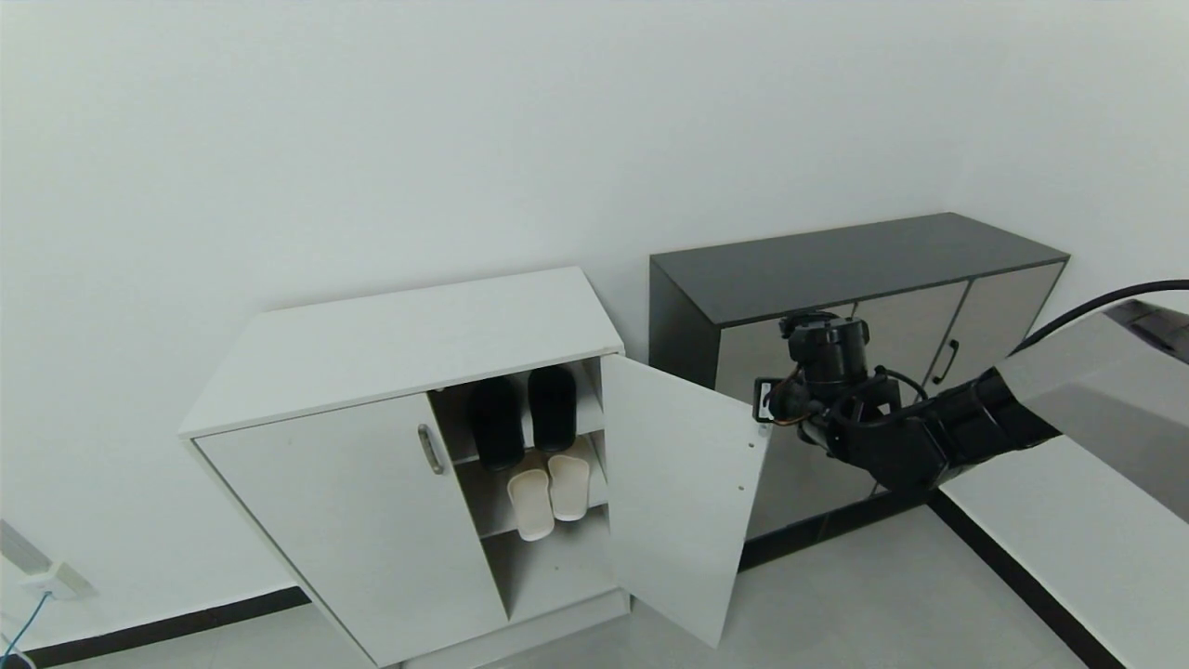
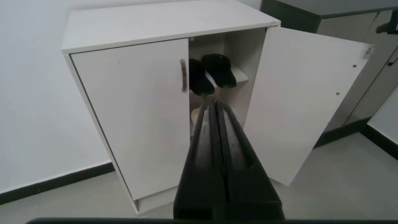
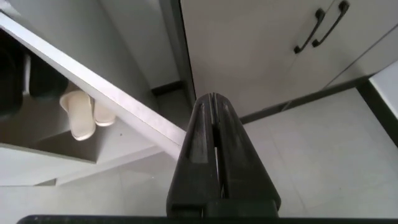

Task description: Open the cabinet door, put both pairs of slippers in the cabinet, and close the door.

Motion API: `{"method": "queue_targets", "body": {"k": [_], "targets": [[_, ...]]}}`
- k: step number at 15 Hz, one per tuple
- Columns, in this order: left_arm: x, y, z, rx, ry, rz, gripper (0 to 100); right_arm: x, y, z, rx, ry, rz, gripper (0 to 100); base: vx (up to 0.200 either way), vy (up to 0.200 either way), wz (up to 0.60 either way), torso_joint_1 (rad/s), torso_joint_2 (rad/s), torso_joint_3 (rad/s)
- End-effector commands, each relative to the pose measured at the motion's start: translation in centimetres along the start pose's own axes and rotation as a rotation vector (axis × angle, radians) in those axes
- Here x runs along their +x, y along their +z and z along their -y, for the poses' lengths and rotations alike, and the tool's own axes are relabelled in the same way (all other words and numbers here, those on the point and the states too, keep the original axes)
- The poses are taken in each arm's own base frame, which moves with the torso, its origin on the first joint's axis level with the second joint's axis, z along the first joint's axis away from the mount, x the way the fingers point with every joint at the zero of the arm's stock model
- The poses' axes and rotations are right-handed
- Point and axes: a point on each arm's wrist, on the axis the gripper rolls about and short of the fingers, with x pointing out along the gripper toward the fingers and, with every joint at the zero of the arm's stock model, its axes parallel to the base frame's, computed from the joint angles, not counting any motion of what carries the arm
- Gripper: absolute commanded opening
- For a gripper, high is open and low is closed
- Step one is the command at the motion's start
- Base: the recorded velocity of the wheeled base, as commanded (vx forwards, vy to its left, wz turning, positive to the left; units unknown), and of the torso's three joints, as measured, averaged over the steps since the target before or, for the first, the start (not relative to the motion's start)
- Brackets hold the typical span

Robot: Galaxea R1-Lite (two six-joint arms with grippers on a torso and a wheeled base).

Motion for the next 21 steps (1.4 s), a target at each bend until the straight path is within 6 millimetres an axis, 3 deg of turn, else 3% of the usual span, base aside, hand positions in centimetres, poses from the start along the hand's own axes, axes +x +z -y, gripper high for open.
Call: {"method": "queue_targets", "body": {"k": [1, 14, 16, 21], "targets": [[0.0, 0.0, 0.0, -0.001, 0.0, -0.001, 0, 0.8, -1.0, 0.0, -0.007, -0.006, -0.02, 0, 0.0, 0.0, 0.0, 0.0, 0.0, 0.0], [0.0, 0.0, 0.0, -0.004, 0.0, -0.001, 0, 0.2, -2.3, -1.1, -0.03, 0.022, -0.048, 0, 0.0, 0.0, 0.0, 0.0, 0.0, 0.0], [0.0, 0.0, 0.0, -0.004, 0.0, -0.001, 0, -0.7, -2.6, -2.0, -0.045, 0.043, -0.056, 0, 0.0, 0.0, 0.0, 0.0, 0.0, 0.0], [0.0, 0.0, 0.0, -0.005, 0.0, -0.001, 0, -6.3, -4.2, -6.5, -0.114, 0.185, -0.087, 0, 0.0, 0.0, 0.0, 0.0, 0.0, 0.0]]}}
